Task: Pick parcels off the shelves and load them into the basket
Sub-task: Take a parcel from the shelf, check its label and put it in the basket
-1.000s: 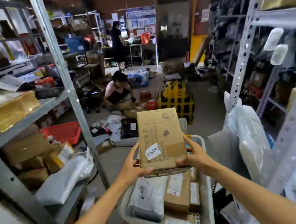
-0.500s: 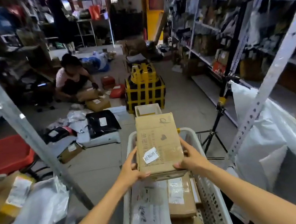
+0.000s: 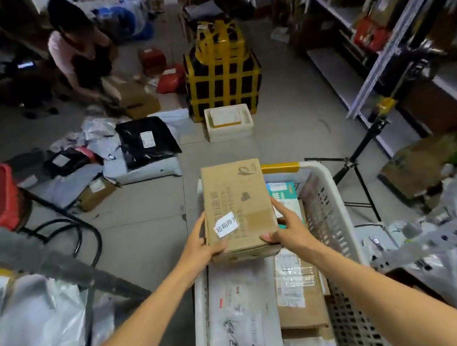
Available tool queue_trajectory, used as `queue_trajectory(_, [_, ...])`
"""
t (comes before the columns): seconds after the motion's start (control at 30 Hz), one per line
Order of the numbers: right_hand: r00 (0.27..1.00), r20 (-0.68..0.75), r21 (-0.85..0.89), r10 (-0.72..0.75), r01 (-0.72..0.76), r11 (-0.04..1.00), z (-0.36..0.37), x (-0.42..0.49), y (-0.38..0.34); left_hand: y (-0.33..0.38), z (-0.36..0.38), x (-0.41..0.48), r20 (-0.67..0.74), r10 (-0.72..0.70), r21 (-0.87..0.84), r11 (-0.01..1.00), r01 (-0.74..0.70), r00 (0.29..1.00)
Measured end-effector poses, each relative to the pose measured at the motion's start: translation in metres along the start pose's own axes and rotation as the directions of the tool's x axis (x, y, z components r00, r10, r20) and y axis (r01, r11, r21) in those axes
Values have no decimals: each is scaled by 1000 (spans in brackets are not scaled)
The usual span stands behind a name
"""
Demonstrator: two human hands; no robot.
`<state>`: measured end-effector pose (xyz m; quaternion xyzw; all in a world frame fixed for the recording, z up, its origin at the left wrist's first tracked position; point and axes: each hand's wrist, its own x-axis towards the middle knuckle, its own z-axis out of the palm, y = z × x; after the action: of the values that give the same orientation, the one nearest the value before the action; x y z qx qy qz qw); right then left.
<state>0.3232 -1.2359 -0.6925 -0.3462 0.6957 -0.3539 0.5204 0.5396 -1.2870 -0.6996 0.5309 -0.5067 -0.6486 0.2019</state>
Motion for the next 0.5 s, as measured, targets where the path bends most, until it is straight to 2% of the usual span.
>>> queue_trajectory(0.13, [999, -44, 7, -4, 5, 1000, 26, 33, 15, -6, -5, 37, -13, 25, 22, 999, -24, 1000])
queue_trajectory(0.3, [991, -133, 41, -13, 18, 999, 42, 52, 31, -11, -7, 63, -29, 107, 166, 981, -100, 994])
queue_trajectory(0.5, [989, -145, 33, -33, 38, 999, 40, 54, 40, -25, -4, 65, -90, 35, 219, 976, -14, 995])
